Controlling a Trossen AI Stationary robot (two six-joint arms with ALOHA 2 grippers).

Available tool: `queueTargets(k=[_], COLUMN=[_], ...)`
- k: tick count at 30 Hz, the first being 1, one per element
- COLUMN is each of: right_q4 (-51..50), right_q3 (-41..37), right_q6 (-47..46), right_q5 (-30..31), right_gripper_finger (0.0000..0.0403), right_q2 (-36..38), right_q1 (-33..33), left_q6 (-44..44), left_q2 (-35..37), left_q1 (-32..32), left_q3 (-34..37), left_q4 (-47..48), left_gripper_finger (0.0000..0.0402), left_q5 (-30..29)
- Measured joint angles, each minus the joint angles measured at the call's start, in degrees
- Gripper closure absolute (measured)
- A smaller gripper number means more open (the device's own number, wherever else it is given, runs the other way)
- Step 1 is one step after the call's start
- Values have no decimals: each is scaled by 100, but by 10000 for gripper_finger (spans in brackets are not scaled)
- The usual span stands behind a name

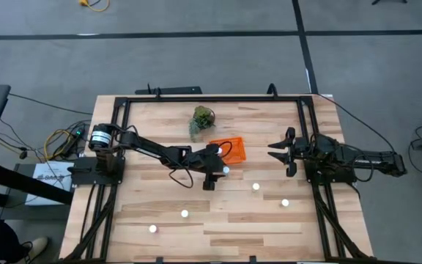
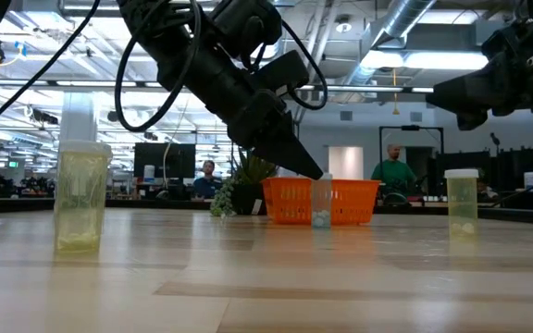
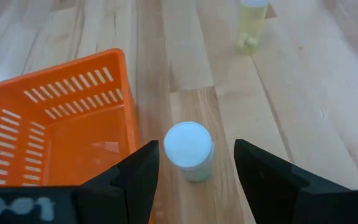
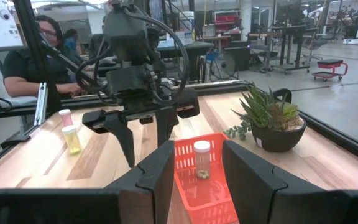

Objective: Pick and place pill bottles into a basket
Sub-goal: Put the blue pill bottle into the orange basket

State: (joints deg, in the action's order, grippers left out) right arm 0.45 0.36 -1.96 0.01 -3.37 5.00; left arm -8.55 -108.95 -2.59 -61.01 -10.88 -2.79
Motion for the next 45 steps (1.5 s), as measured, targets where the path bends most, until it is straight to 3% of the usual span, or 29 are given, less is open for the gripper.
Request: queueTargets(k=[20, 25, 45], right_q4=[1, 0, 2], right_q3=[2, 2, 1], right_q6=[-2, -2, -2], right_q5=[0, 0, -2], right_gripper_finger=[273, 273, 273], right_q2=[0, 0, 2], right_q1=[1, 0, 0], left_q6=[105, 108, -145], left_q2=[-1, -404, -513], left_q1=[0, -8, -13], left_q3=[1, -12, -498], left_q4=[-17, -384, -94], left_gripper_finger=[203, 203, 214], left_q5=[205, 424, 199])
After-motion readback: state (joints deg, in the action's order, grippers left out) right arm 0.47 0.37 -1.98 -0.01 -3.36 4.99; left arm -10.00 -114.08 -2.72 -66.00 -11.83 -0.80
